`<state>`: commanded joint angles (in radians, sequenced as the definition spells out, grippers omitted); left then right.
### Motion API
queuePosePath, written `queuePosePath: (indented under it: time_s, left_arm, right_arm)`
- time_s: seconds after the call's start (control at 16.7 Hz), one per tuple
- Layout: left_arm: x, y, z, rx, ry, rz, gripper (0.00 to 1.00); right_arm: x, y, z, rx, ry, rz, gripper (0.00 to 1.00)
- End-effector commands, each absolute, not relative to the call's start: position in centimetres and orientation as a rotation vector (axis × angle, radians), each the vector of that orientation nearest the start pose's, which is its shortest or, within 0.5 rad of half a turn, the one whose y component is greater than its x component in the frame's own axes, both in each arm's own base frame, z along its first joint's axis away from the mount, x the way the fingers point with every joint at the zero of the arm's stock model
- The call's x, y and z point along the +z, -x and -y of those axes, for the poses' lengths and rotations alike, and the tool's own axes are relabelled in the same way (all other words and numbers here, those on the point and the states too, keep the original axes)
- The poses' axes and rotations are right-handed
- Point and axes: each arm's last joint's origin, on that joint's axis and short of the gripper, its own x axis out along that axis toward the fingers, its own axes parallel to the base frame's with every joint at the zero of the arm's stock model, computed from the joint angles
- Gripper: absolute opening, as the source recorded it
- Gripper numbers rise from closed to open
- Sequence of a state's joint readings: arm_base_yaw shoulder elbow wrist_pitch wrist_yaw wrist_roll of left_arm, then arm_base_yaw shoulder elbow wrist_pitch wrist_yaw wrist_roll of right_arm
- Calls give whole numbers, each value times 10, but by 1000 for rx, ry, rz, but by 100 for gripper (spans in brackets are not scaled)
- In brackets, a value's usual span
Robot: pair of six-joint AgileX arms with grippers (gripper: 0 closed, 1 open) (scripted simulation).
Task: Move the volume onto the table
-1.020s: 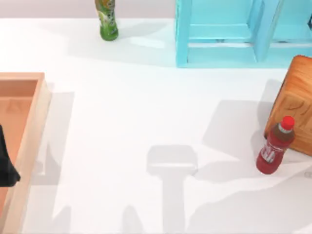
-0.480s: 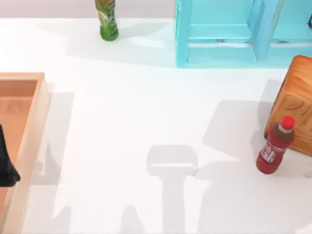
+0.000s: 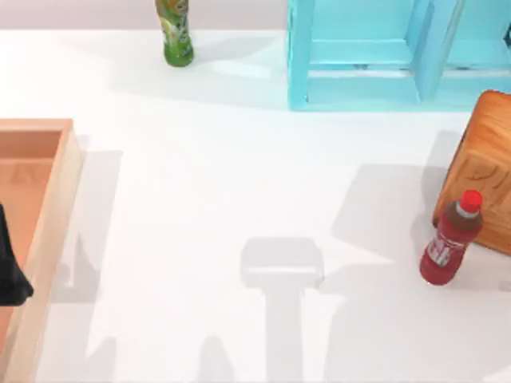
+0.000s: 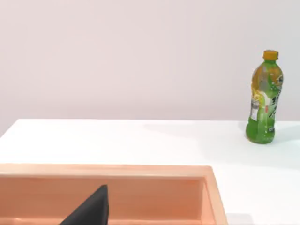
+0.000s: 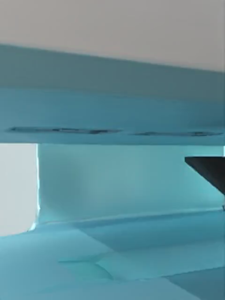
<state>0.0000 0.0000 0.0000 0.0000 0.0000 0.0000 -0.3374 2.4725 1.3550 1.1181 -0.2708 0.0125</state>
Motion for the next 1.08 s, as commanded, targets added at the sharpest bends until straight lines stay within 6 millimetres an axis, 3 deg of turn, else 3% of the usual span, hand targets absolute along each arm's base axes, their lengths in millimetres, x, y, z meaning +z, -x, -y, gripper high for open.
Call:
queuePosePath:
  time_s: [0.48, 1.08]
  left_arm:
    - [160, -106, 1, 0, 0, 0, 100]
    - [160, -106, 1, 0, 0, 0, 100]
  right_arm:
    - [69, -468, 149, -38, -3, -2, 2]
    - [70, -467, 153, -45, -4, -3, 0]
